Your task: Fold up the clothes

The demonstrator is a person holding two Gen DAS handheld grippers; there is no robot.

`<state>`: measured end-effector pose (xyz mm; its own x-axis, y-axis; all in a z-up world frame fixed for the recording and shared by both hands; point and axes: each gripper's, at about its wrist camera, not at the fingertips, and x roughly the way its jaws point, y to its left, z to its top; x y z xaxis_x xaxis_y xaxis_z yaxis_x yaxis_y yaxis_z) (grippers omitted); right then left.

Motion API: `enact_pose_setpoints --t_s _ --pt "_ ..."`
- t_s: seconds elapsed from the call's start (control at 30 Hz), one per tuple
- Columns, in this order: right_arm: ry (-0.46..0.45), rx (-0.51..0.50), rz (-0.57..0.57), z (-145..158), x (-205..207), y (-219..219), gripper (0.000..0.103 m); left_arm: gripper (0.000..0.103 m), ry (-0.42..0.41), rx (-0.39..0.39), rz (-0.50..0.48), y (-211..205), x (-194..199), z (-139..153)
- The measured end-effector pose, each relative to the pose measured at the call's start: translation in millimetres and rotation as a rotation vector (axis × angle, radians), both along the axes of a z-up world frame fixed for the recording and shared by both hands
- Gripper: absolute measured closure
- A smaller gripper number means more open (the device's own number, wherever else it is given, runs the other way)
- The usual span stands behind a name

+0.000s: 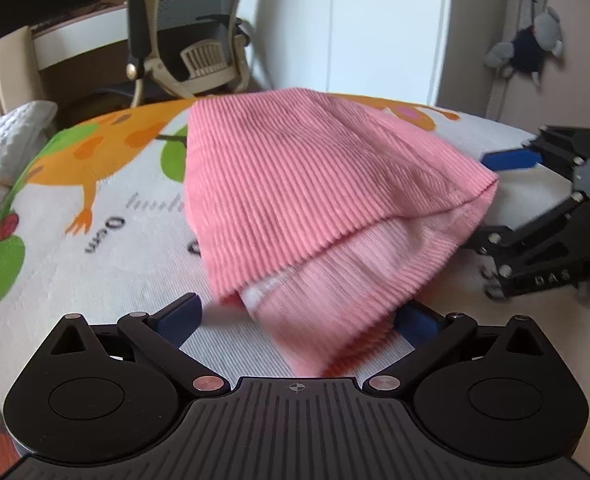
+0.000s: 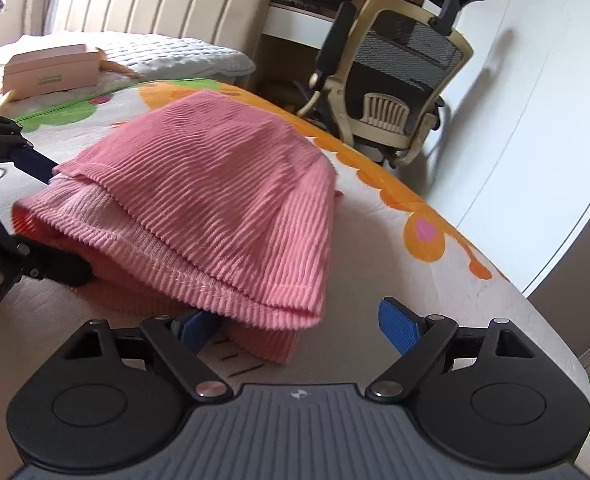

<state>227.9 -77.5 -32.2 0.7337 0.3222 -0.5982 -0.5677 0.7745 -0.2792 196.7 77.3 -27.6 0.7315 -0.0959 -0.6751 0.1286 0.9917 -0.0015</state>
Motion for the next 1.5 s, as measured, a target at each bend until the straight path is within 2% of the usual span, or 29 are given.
enact_pose_setpoints --t_s 0.17,0.23,0.33,0.47,0.53,0.67,0.77,0.8,0.9,0.97,1.1,1.5 --pt "0.023 0.074 -0.039 2.7 -10.7 -17.9 0.014 0.000 -0.014 -0.006 0.022 -2.8 -7.1 -2.7" --pt "0.039 0.144 -0.051 7.5 -22.6 -29.4 0.000 0.000 -0.021 -0.027 0.025 -5.8 -21.3 -2.7" --pt "0.053 0.233 -0.064 13.8 -45.3 -47.2 0.000 0.000 -0.030 -0.083 0.036 -10.1 -46.5 -2.4" --pt "0.065 0.286 -0.081 15.4 -74.5 -66.5 0.000 0.000 -0.062 -0.123 0.130 -25.5 -81.7 -1.2" --pt "0.069 0.275 -0.085 11.9 -86.8 -72.8 0.000 0.000 -0.070 -0.142 0.174 -33.2 -95.2 -1.5" --pt "0.105 0.177 -0.109 -2.1 -101.7 -69.7 0.000 0.000 -0.101 -0.082 0.227 -47.4 -110.1 1.6" --pt "0.041 0.138 -0.155 -4.8 -110.3 -66.2 0.000 0.000 -0.057 -0.040 0.221 -58.0 -113.8 -3.5" --pt "0.020 0.130 -0.164 -4.8 -111.9 -65.0 0.000 0.000 -0.065 -0.016 0.218 -62.0 -117.3 -4.5" --pt "0.019 0.099 -0.162 -7.9 -109.2 -61.0 0.000 0.000 -0.069 0.017 0.200 -68.0 -121.2 -7.0" --pt "0.046 0.121 -0.159 -8.6 -104.6 -65.1 0.000 0.000 -0.064 0.003 0.200 -65.7 -120.6 -7.7" --pt "0.171 0.246 -0.165 -11.0 -88.6 -85.9 0.000 0.000 -0.062 0.000 0.197 -65.9 -119.3 -8.4" --pt "0.161 0.230 -0.167 -13.0 -91.0 -81.4 0.000 0.000 -0.060 -0.005 0.194 -66.1 -118.6 -8.3"
